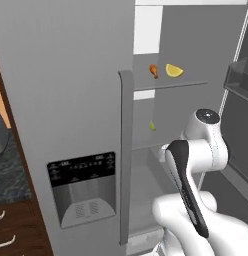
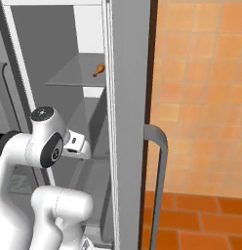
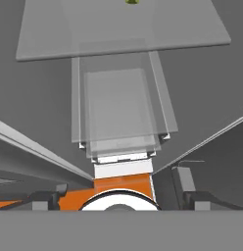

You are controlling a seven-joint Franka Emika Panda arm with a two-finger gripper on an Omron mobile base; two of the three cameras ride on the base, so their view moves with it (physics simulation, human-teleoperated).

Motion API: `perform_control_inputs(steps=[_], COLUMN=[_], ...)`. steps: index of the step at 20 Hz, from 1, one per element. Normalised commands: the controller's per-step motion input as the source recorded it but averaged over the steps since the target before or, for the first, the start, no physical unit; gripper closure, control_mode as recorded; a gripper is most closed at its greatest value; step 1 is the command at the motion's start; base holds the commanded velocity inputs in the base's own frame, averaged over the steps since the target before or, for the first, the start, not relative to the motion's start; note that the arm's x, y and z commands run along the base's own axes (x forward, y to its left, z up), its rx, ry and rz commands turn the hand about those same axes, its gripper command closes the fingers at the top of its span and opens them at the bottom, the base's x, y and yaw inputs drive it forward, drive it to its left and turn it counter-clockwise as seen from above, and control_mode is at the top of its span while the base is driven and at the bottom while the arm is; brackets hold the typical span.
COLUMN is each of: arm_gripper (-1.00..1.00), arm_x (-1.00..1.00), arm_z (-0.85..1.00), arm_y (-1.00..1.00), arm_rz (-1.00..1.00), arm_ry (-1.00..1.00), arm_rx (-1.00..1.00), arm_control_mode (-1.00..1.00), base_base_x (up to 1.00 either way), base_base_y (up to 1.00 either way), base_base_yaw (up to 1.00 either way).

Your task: Place one lemon wedge and one chicken drumstick in each tupperware on the nearby counter, to pack two identical lunches.

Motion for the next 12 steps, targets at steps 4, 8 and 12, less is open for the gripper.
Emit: perform_control_inputs(steps=[4, 8, 12], arm_gripper=[-1.0, -1.0, -1.0], arm_x=[0.0, 0.0, 0.0], arm_z=[0.0, 0.0, 0.0], arm_y=[0.0, 0.0, 0.0], arm_rz=[0.0, 0.0, 0.0], arm_ry=[0.0, 0.0, 0.0], arm_rx=[0.0, 0.0, 0.0], arm_control_mode=[1.0, 1.0, 1.0], base_base_x=[0.37, 0.6, 0.49], base_base_y=[0.0, -0.03, -0.18], base_base_yaw=[0.0, 0.0, 0.01])
